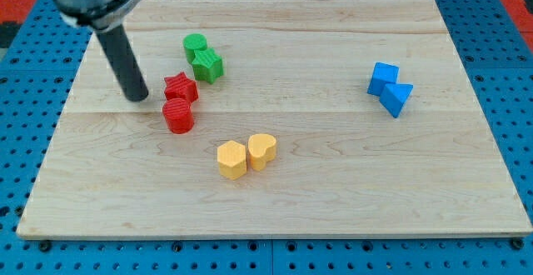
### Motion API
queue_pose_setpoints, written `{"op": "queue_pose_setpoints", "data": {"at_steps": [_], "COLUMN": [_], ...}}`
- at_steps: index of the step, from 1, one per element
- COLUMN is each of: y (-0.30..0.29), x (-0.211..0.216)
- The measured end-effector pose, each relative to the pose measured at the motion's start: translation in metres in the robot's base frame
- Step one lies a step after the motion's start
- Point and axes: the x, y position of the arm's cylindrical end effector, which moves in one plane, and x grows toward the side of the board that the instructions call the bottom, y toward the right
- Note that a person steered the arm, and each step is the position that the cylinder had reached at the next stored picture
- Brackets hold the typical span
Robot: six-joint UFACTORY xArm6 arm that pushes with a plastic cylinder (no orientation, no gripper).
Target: Push the green star closer to red star
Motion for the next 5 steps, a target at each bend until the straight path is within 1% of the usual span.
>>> {"op": "queue_pose_setpoints", "data": {"at_steps": [1,2,3,4,5], "y": [0.027,0.029,0.082,0.133,0.135], "x": [-0.053,-0.105,-0.116,-0.039,0.007]}}
